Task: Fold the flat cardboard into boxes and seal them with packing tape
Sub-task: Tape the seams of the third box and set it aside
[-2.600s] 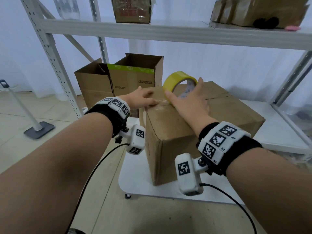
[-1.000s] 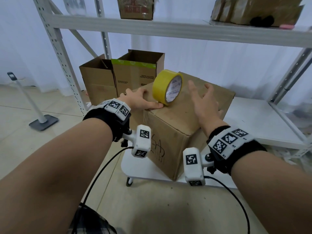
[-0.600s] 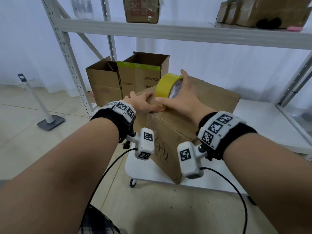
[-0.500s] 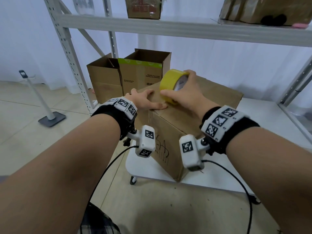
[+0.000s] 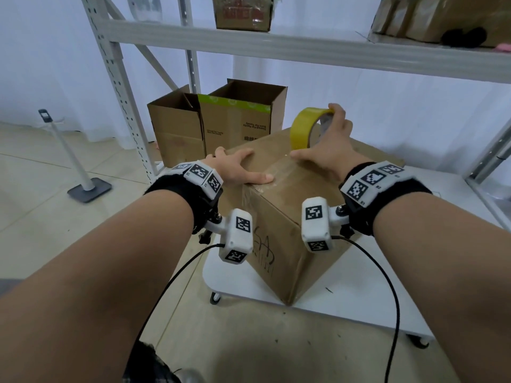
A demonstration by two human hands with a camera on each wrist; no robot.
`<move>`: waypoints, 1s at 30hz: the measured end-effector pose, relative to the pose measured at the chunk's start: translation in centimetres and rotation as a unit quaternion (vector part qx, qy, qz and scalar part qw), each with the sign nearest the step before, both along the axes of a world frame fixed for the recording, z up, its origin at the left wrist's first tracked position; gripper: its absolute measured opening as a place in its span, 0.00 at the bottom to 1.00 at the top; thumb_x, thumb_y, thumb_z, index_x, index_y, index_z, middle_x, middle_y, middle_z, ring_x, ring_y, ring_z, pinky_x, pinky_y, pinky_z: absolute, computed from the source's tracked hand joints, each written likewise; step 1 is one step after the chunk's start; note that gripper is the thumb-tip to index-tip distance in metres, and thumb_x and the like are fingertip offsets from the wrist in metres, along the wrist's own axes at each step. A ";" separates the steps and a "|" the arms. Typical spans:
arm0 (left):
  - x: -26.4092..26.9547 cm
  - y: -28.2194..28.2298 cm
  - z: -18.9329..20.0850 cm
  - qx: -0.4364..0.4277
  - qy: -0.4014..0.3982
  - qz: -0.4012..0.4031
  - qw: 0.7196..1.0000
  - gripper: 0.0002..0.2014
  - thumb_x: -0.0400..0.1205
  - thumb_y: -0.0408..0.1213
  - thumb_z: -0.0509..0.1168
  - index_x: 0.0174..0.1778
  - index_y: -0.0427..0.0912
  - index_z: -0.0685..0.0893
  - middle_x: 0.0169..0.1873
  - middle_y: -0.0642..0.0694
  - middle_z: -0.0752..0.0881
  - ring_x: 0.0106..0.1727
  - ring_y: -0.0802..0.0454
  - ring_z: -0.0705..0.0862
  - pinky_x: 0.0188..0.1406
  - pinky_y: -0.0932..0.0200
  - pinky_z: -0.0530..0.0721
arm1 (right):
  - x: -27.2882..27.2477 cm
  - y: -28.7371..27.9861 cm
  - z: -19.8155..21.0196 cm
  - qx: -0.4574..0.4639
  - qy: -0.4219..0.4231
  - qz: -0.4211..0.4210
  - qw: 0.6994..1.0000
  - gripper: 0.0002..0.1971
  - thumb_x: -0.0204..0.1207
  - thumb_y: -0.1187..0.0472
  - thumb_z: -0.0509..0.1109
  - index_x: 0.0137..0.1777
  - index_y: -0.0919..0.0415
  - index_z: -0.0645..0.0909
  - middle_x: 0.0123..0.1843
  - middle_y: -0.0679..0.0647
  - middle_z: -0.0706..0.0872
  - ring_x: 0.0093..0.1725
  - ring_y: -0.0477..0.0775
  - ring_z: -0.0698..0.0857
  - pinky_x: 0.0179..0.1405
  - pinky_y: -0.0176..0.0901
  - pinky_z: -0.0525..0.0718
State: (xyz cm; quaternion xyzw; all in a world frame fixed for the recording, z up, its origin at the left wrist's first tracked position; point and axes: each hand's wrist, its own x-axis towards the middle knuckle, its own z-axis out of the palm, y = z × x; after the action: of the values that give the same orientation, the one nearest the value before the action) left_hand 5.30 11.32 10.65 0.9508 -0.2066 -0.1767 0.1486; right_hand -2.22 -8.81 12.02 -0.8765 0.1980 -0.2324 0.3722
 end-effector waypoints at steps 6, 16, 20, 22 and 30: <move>-0.6 -0.4 0.1 0.018 -0.029 0.019 0.999 0.47 0.65 0.80 0.60 0.79 0.73 0.52 0.82 0.40 0.51 0.81 0.33 0.54 0.75 0.37 0.59 | -0.1 -0.1 -0.7 0.056 -0.021 -0.022 0.998 0.58 0.60 0.59 0.87 0.82 0.48 0.48 0.76 0.59 0.57 0.75 0.58 0.67 0.73 0.49 0.69; -1.2 -2.0 1.1 0.125 -0.090 0.014 0.988 0.52 0.61 0.85 0.53 0.80 0.65 0.54 0.79 0.36 0.62 0.79 0.35 0.59 0.76 0.27 0.50 | -0.1 -0.4 -1.0 0.084 0.001 -0.033 0.996 0.59 0.59 0.54 0.86 0.80 0.42 0.45 0.74 0.63 0.63 0.73 0.63 0.68 0.71 0.57 0.74; -1.2 -2.9 1.0 0.136 -0.095 0.018 0.986 0.54 0.61 0.85 0.53 0.81 0.61 0.53 0.79 0.35 0.61 0.80 0.36 0.58 0.76 0.27 0.49 | -0.1 -0.3 -1.3 0.092 -0.008 -0.021 0.995 0.59 0.58 0.53 0.86 0.79 0.42 0.45 0.76 0.62 0.62 0.74 0.62 0.67 0.73 0.59 0.73; -1.3 -3.3 0.9 0.138 -0.095 0.015 0.986 0.53 0.62 0.85 0.50 0.81 0.60 0.52 0.81 0.35 0.58 0.82 0.36 0.55 0.77 0.28 0.46 | -0.2 -0.3 -1.3 0.111 -0.013 -0.015 0.994 0.58 0.59 0.51 0.85 0.79 0.41 0.45 0.77 0.61 0.61 0.75 0.61 0.66 0.75 0.59 0.71; -1.1 -3.7 0.2 0.118 -0.116 -0.102 0.981 0.30 0.86 0.62 0.34 0.84 0.58 0.41 0.85 0.48 0.38 0.84 0.46 0.36 0.80 0.39 0.34 | -0.6 -0.8 0.4 0.085 0.003 -0.002 0.996 0.49 0.64 0.55 0.84 0.77 0.47 0.52 0.72 0.61 0.64 0.69 0.59 0.70 0.67 0.47 0.71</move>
State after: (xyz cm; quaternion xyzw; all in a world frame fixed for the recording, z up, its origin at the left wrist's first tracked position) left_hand 4.21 7.60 10.81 0.9495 -0.2962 -0.1029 -0.0089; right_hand -2.78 -9.64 12.41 -0.8421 0.2195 -0.2128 0.4443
